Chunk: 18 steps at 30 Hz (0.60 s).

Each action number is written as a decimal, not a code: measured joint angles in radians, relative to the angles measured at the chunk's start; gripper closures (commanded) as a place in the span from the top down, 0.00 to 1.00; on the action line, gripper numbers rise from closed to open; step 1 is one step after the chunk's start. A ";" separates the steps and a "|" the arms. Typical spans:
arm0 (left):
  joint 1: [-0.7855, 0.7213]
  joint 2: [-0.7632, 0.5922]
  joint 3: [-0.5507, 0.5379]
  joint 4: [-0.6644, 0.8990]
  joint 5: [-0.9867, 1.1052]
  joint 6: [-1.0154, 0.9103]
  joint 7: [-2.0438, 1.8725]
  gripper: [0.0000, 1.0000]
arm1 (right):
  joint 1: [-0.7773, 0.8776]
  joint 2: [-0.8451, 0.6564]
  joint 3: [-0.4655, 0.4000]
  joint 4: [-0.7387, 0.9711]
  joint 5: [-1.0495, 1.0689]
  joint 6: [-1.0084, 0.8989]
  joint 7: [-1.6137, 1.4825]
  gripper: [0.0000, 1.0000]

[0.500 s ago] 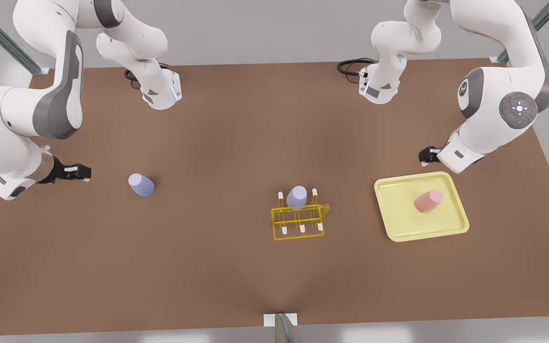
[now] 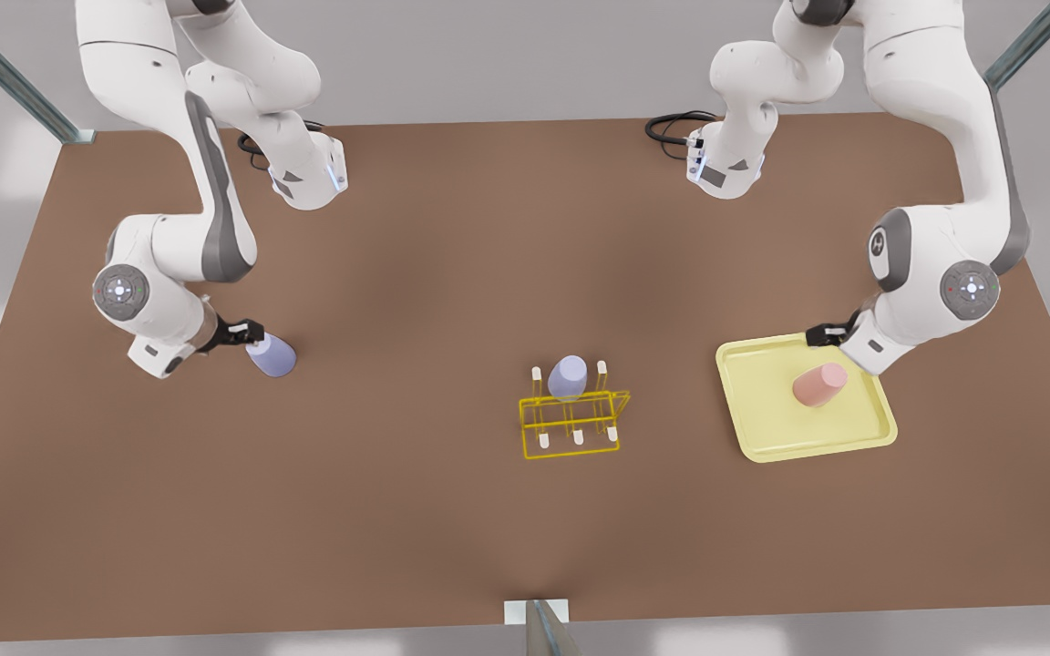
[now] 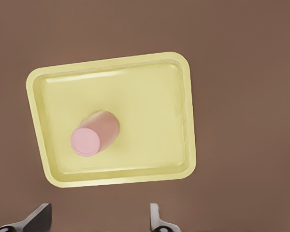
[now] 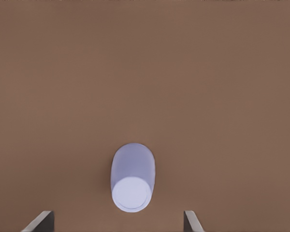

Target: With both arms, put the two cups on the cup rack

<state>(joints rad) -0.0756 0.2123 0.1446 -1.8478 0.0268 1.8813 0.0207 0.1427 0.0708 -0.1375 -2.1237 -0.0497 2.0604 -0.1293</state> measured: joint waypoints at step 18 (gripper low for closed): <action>0.079 0.154 -0.001 -0.099 -0.073 0.355 0.193 1.00 | -0.017 0.032 -0.009 -0.304 0.022 0.390 0.038 1.00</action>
<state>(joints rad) 0.0030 0.3663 0.1435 -1.9468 -0.0467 2.2364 0.2133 0.1254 0.1029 -0.1466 -2.4277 -0.0281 2.4506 -0.0915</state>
